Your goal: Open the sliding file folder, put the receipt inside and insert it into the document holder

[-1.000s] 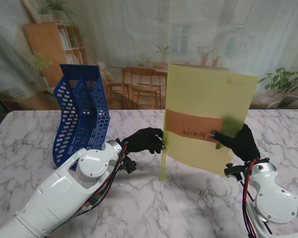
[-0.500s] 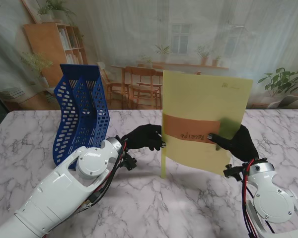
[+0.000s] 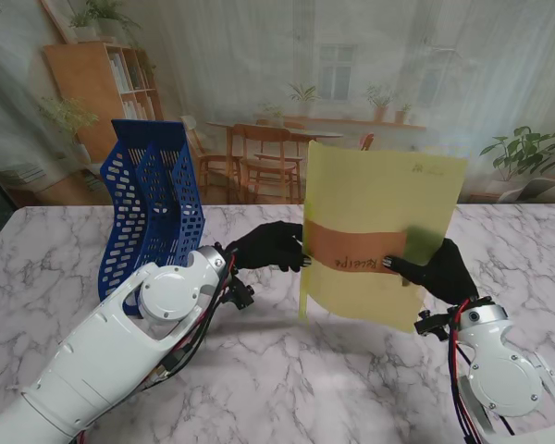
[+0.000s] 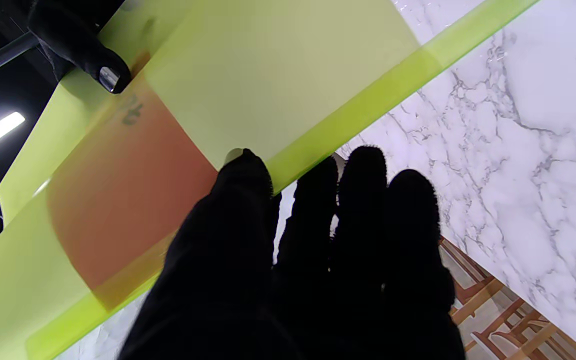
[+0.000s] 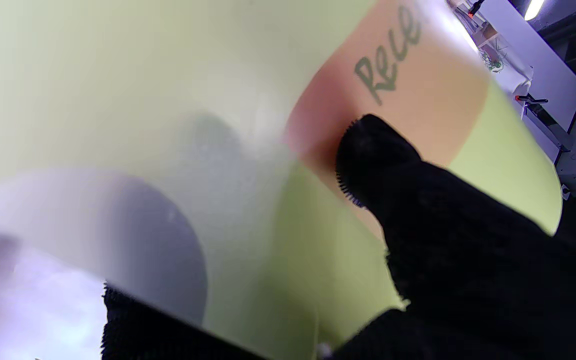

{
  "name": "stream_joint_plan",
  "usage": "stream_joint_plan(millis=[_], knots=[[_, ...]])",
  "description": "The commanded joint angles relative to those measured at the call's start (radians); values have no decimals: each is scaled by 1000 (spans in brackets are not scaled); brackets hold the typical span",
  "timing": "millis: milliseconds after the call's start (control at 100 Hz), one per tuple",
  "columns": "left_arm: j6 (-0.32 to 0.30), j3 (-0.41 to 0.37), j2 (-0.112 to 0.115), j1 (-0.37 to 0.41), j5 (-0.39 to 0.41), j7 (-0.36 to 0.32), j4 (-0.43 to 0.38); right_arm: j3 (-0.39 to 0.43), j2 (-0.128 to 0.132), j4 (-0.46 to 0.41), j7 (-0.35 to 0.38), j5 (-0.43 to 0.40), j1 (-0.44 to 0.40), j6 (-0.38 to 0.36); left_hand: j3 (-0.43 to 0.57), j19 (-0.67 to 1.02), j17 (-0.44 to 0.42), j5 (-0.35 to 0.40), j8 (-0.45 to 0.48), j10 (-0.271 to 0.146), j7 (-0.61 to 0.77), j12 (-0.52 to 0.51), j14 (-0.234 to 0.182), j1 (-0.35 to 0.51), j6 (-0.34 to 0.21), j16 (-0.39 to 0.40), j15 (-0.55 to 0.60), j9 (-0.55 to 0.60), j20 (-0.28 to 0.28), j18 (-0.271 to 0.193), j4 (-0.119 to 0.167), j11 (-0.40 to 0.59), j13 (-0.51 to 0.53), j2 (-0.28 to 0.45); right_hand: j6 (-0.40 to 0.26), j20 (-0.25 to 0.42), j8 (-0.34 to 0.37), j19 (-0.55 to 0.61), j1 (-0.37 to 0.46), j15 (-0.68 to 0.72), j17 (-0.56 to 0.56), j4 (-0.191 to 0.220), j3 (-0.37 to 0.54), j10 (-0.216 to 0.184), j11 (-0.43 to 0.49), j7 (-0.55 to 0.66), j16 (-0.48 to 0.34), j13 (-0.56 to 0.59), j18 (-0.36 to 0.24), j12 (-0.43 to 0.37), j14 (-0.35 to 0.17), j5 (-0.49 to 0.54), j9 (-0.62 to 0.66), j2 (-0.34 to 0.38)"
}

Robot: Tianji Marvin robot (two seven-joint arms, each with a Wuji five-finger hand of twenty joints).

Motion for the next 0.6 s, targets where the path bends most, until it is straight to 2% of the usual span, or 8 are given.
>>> stream_joint_plan(millis=[0, 280, 360, 470, 590], knots=[[3, -2, -3, -12, -2, -17, -25, -10, 1, 13, 6, -12, -3, 4, -6, 47, 21, 39, 4, -45, 63, 16, 14, 33, -47, 10, 37, 53, 4, -53, 15, 69, 34, 18, -114, -14, 23, 35, 78, 67, 15, 34, 91, -3, 20, 71, 24, 37, -16, 13, -9, 46, 20, 21], [28, -7, -8, -10, -6, -5, -29, -29, -1, 38, -22, -57, 9, -1, -16, 57, -11, 20, -1, -43, 37, 28, 14, 33, -43, 23, 44, 21, 11, -54, 15, 91, 8, 47, -112, -18, 21, 33, 75, 76, 22, 33, 97, -2, 16, 68, 30, 35, -16, 19, -13, 51, 24, 20], [35, -7, -9, -8, -12, -4, -23, -34, -9, 42, -45, -22, 12, -9, -25, 50, -30, 19, -38, -39, -14, 16, 22, 33, -29, 25, 35, -2, 13, -41, 14, 103, -8, 65, -114, -19, 23, 32, 74, 74, 22, 32, 94, -5, 14, 68, 29, 34, -17, 21, -16, 45, 21, 26], [42, -5, -11, -4, -23, -6, -15, -30, -17, 36, -44, 83, 9, -25, -35, 39, -50, 14, -79, -48, -71, 6, 24, 33, -18, 23, 24, -17, 13, -35, 14, 108, -25, 77, -124, -22, 30, 29, 75, 60, 23, 32, 88, -5, 10, 68, 25, 33, -22, 24, -20, 39, 16, 31], [48, -2, -13, 0, -30, -4, -9, -24, -20, 32, -42, 114, 8, -30, -48, 33, -75, 12, -80, -54, -84, 13, 24, 33, -25, 25, 19, -29, 16, -36, 13, 116, -46, 86, -127, -26, 33, 25, 74, 51, 22, 32, 85, -11, 7, 69, 22, 34, -25, 24, -24, 37, 15, 33]])
